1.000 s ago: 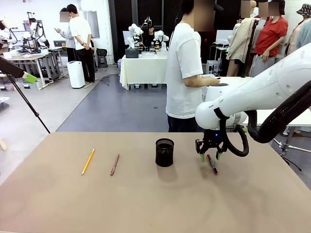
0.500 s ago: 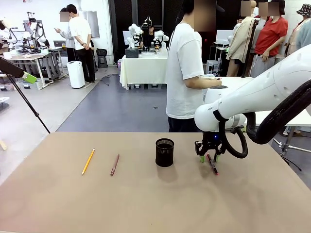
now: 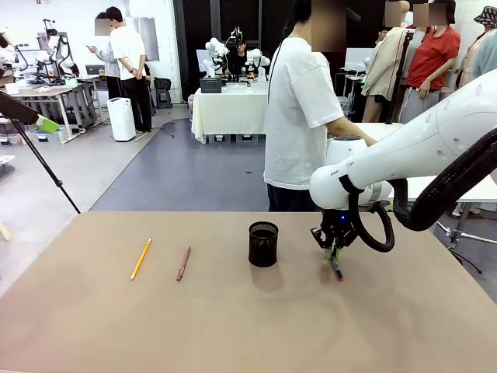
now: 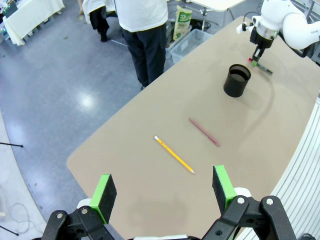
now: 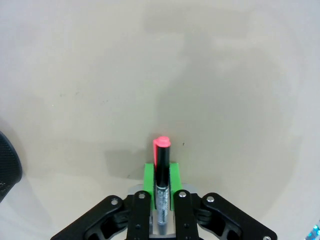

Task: Place the pens into the pen holder.
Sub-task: Pick up a writing instrument from the table and place it into the Pen holder.

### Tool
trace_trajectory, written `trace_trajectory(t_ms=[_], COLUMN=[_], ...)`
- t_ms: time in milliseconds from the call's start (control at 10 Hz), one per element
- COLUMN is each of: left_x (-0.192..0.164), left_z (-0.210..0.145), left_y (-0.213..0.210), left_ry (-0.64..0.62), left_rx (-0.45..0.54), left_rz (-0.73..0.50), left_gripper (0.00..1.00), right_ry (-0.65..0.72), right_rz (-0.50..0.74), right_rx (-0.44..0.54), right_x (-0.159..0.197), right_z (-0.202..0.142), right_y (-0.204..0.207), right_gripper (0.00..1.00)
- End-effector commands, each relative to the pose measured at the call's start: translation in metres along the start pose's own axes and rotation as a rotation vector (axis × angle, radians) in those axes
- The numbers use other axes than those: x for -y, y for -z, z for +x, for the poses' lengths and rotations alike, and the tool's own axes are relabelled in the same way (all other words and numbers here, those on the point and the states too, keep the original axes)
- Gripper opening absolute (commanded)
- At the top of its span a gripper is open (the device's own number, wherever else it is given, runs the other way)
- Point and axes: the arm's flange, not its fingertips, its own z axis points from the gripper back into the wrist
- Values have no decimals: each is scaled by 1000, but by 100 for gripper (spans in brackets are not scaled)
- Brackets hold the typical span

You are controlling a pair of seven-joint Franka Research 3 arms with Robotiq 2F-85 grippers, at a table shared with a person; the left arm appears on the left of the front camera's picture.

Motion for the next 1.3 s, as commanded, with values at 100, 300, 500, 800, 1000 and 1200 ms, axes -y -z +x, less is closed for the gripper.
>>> trace_trajectory(t_ms=[100,300,500,800,1000,1200], left_x=[1,1,1,1,1,1], left_z=[0,0,0,0,0,0], left_y=[-1,-1,-1,-1,-1,-1], left_ry=[7,7,7,7,7,7], left_rx=[2,2,2,2,2,2], left_rz=[-3,-3,-3,-3,-3,-3], left_gripper=[100,100,100,100,100,100], right_ry=[-7,0,-1,-85,-272,-528], right_rz=[-7,49,231,537,751,903], right_rx=[-4,35,96,122,197,438], right_x=[14,21,22,26,30,41], right_z=[-7,-11,-10,-14,-24,-43], right_y=[-3,-28,-88,-170,-204,-229], right_gripper=[0,0,0,0,0,0])
